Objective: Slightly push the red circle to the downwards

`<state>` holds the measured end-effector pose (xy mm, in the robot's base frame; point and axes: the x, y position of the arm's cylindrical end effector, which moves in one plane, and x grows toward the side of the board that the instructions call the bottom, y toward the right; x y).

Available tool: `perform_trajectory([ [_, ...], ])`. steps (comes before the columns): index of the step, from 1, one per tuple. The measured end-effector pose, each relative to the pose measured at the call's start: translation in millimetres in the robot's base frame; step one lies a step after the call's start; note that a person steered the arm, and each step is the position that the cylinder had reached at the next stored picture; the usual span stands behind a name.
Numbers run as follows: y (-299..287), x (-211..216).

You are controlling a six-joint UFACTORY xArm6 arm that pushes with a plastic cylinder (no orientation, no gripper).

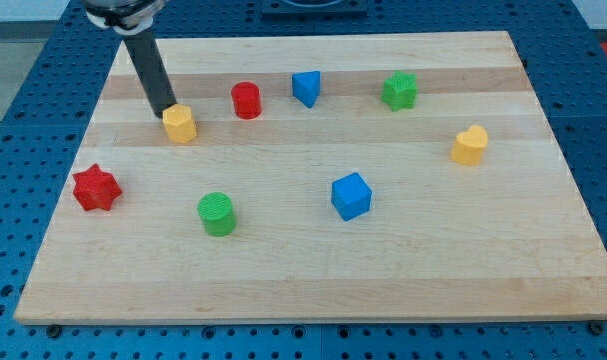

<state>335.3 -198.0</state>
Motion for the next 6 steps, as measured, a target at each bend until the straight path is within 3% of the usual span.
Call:
perform_trajectory([
  [1,20,-39],
  [3,103,-18],
  [5,111,-11],
  [6,132,-50],
])
